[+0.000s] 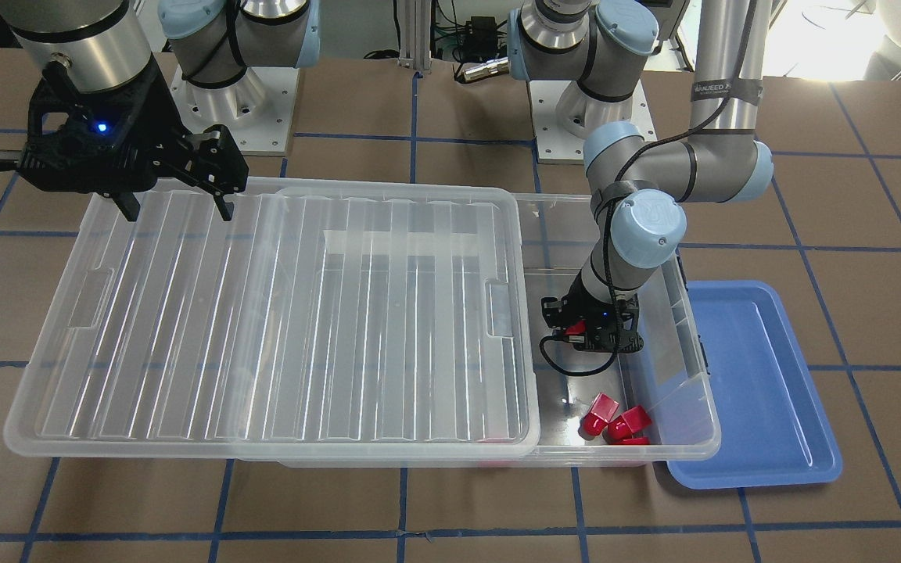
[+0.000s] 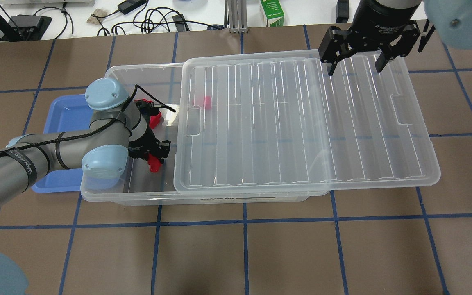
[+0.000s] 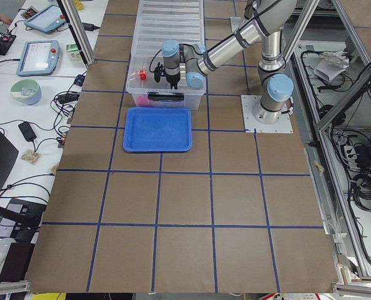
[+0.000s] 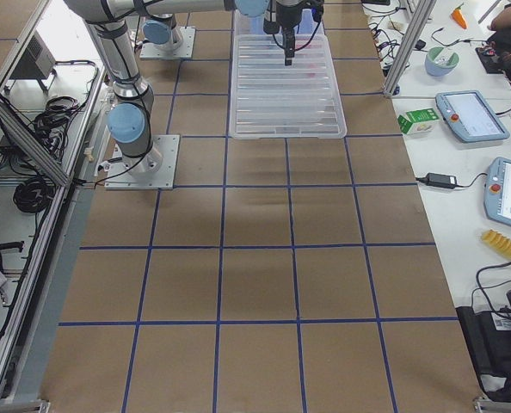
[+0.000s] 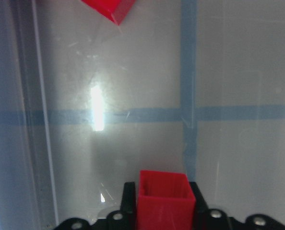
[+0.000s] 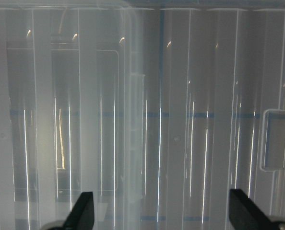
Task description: Place red block in blue tray from box
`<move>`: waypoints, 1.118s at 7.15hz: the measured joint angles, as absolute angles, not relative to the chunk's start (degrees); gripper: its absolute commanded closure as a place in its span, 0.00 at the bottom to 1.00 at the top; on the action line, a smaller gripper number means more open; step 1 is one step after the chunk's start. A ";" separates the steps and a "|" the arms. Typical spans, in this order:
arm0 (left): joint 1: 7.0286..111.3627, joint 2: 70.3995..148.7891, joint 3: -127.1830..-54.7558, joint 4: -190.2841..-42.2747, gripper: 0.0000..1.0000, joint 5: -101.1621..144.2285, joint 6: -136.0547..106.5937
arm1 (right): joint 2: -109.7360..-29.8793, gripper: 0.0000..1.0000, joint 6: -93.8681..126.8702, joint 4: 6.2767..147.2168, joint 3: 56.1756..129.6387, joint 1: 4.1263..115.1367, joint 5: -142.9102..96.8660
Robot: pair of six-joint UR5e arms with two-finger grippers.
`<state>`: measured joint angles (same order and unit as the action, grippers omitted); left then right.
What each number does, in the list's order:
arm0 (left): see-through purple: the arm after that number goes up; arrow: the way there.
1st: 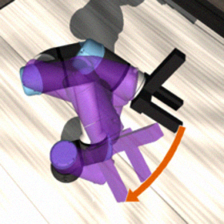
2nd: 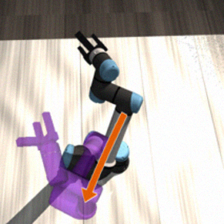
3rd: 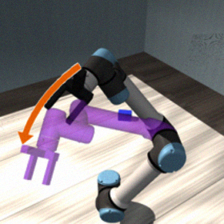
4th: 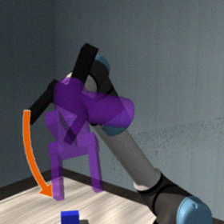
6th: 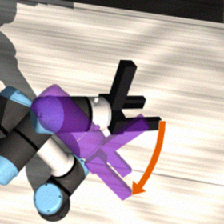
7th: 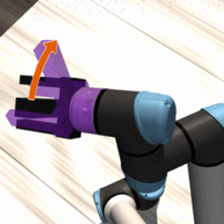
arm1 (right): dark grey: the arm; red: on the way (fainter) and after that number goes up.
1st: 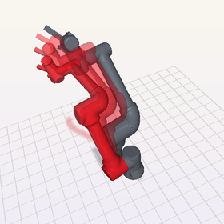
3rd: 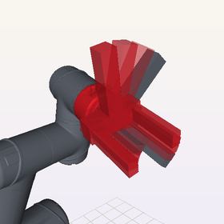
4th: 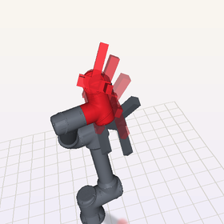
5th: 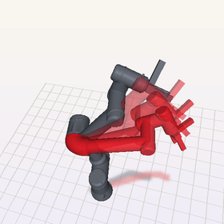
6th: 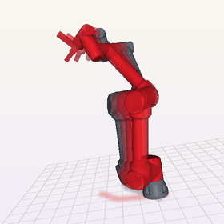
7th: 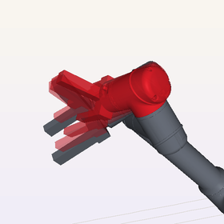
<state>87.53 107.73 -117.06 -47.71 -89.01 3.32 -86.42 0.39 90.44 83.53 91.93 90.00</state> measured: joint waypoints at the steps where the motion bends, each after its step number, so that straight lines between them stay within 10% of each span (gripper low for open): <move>1: 87.48 106.78 -116.09 -48.56 0.81 -88.72 3.33 | -86.42 0.00 0.38 90.44 83.53 91.93 90.00; 8: 76.91 101.29 -89.88 -82.01 0.81 -91.59 12.26 | -86.21 0.00 -13.16 90.68 83.88 81.61 90.65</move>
